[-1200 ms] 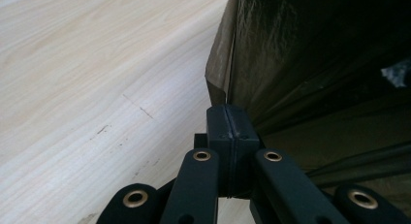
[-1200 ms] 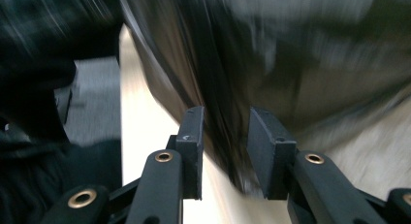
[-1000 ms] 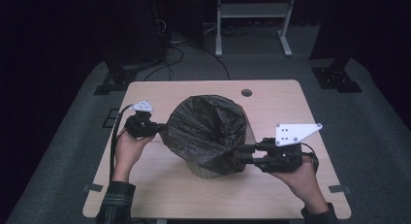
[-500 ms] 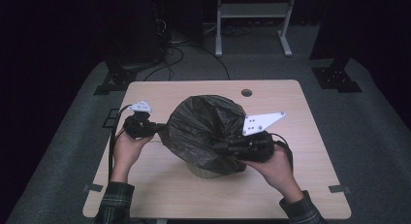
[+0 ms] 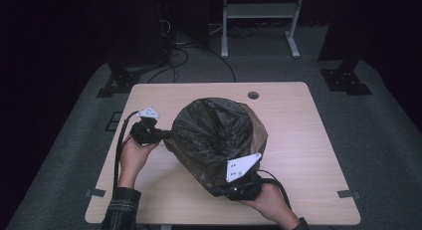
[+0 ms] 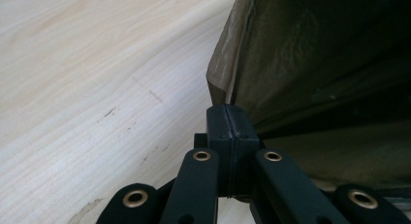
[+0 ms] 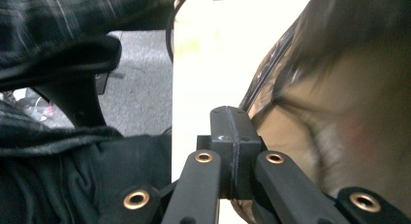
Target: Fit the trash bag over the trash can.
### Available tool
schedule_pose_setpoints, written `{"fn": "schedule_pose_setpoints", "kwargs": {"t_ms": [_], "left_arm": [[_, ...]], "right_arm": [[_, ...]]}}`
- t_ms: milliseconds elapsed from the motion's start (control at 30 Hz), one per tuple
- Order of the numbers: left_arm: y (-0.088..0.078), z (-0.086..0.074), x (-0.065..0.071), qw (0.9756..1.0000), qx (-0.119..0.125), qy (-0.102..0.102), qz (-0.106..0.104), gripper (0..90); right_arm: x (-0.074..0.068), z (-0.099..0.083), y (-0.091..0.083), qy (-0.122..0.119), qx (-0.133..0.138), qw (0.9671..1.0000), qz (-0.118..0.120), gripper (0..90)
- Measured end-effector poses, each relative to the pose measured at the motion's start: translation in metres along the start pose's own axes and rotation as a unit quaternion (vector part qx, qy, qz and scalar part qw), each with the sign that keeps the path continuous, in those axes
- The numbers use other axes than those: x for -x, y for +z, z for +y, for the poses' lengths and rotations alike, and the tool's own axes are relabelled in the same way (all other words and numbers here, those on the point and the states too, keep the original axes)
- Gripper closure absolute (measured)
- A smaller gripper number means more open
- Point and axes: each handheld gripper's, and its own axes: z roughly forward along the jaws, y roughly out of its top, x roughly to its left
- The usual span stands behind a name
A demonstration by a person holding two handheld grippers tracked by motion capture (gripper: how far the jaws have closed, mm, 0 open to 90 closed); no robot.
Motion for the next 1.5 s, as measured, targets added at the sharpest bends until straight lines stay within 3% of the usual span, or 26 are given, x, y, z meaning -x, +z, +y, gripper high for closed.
{"fn": "schedule_pose_setpoints", "kwargs": {"t_ms": [100, 233, 300, 367, 433, 500, 533, 600, 700, 733, 767, 833, 867, 900, 1067, 1100, 1233, 1333, 1400, 1467, 1500], "left_arm": [[0.0, 0.0, -0.002, 1.0, 0.003, 0.002, 0.0, 89.8], [-0.005, 0.003, -0.001, 0.9999, 0.011, 0.003, 0.002, 89.8], [-0.008, 0.005, -0.001, 0.9999, 0.012, 0.005, 0.003, 89.8], [-0.008, 0.006, -0.002, 0.9999, 0.013, 0.005, 0.005, 89.8], [-0.008, 0.007, -0.002, 0.9999, 0.013, 0.004, 0.005, 89.8], [-0.007, 0.008, -0.002, 0.9999, 0.013, 0.004, 0.005, 89.8], [-0.007, 0.009, -0.002, 0.9999, 0.013, 0.005, 0.005, 89.8], [-0.006, 0.01, -0.002, 0.9999, 0.013, 0.006, 0.004, 89.8], [-0.003, 0.012, -0.002, 0.9999, 0.011, 0.006, 0.003, 89.9], [-0.003, 0.012, -0.002, 0.9999, 0.009, 0.007, 0.004, 89.9], [-0.002, 0.013, -0.002, 0.9999, 0.008, 0.009, 0.004, 89.9], [0.0, 0.013, -0.002, 0.9999, 0.01, 0.007, 0.004, 89.9], [0.001, 0.014, -0.003, 0.9999, 0.007, 0.009, 0.007, 89.9], [0.002, 0.014, -0.003, 0.9999, 0.007, 0.009, 0.008, 89.9], [0.013, 0.012, -0.008, 0.9997, -0.011, 0.007, 0.021, 90.0], [0.016, 0.01, -0.01, 0.9996, -0.018, 0.005, 0.023, 90.0], [0.03, 0.0, -0.014, 0.999, -0.034, -0.012, 0.025, 90.0], [0.036, -0.009, -0.017, 0.9985, -0.047, -0.014, 0.024, 90.0], [0.039, -0.014, -0.018, 0.9988, -0.042, -0.019, 0.018, 89.9], [0.034, -0.015, -0.019, 0.9995, -0.02, -0.022, 0.011, 88.2], [0.03, -0.014, -0.018, 0.9995, -0.011, -0.028, 0.012, 72.3]], "right_arm": [[-0.004, -0.002, -0.015, -0.006, 0.038, 0.9992, -0.007, 72.9], [-0.009, 0.01, -0.064, -0.016, 0.099, 0.9936, -0.05, 67.2], [-0.004, 0.015, -0.09, -0.011, 0.119, 0.9884, -0.093, 60.1], [0.01, 0.016, -0.112, 0.008, 0.135, 0.983, -0.125, 54.2], [0.026, 0.015, -0.13, 0.031, 0.151, 0.9744, -0.164, 51.8], [0.045, 0.013, -0.142, 0.059, 0.161, 0.9667, -0.19, 49.6], [0.053, 0.013, -0.146, 0.072, 0.165, 0.9646, -0.192, 49.5], [0.068, 0.014, -0.147, 0.096, 0.17, 0.9629, -0.187, 46.6], [0.087, 0.018, -0.138, 0.125, 0.146, 0.9637, -0.185, 45.3], [0.093, 0.018, -0.134, 0.132, 0.146, 0.9642, -0.178, 49.2], [0.097, 0.017, -0.131, 0.136, 0.146, 0.9647, -0.172, 59.2], [0.101, 0.016, -0.128, 0.134, 0.149, 0.9618, -0.186, 76.6], [0.102, 0.014, -0.13, 0.133, 0.161, 0.9608, -0.182, 88.1], [0.104, 0.013, -0.132, 0.133, 0.169, 0.9582, -0.189, 90.0], [0.115, 0.007, -0.128, 0.149, 0.147, 0.9506, -0.229, 90.0], [0.121, 0.002, -0.125, 0.16, 0.137, 0.9459, -0.247, 90.0], [0.129, -0.008, -0.119, 0.172, 0.124, 0.9436, -0.255, 90.0], [0.135, -0.018, -0.11, 0.181, 0.094, 0.9417, -0.268, 90.0], [0.139, -0.025, -0.105, 0.185, 0.087, 0.9413, -0.269, 90.0], [0.14, -0.029, -0.104, 0.185, 0.093, 0.9422, -0.263, 90.0], [0.137, -0.025, -0.107, 0.18, 0.105, 0.9406, -0.268, 70.2]]}}
